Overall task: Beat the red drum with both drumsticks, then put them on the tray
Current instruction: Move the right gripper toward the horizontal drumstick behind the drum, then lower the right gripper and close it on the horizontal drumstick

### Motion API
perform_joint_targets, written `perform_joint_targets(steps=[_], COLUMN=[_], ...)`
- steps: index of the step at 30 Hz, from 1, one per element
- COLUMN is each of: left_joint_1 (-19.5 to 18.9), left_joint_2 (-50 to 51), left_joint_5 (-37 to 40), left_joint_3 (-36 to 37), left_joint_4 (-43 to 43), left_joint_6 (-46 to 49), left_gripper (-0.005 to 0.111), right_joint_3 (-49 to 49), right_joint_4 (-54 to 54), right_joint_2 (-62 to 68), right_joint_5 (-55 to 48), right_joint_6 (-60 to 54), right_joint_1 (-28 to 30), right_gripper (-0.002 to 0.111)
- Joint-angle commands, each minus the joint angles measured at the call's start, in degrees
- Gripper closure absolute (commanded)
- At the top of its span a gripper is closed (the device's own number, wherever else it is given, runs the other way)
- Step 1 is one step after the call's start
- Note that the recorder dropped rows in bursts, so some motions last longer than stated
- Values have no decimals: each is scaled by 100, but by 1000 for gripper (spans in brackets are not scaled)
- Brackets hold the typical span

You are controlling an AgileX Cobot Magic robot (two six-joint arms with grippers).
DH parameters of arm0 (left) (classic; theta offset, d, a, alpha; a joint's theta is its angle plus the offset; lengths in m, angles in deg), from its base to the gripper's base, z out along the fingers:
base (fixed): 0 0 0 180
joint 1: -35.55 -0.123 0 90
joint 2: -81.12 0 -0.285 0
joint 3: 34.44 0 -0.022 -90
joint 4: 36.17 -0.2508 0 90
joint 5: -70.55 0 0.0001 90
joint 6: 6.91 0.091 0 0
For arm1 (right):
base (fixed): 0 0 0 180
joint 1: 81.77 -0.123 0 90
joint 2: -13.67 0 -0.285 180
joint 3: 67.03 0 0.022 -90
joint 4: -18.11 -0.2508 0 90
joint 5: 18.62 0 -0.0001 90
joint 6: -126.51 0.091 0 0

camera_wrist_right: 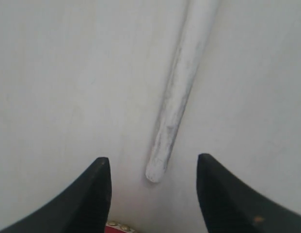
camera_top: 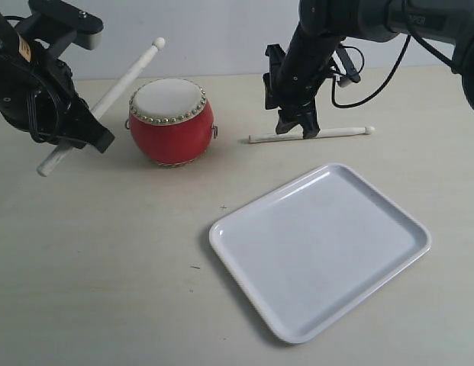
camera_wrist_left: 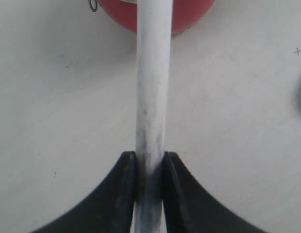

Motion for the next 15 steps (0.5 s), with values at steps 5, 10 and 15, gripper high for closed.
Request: perform_joint_targets(steps=[5,10,15], left_joint_1=[-16,-16,-16], left_joint_2=[-17,-17,-17], left_joint_5=[-8,-8,-8], left_joint_3=[-4,-4,-4], left_joint_4=[-33,-33,-33], left_joint_6=[11,11,11], left_gripper=[107,107,107], right_joint_3=[39,39,39], right_joint_4=[-9,-35,-14], right_joint_2=[198,342,366], right_joint_5=[1,146,264], right_joint_6=[-16,6,352], right_joint_1=[8,8,8], right_gripper=[57,57,57])
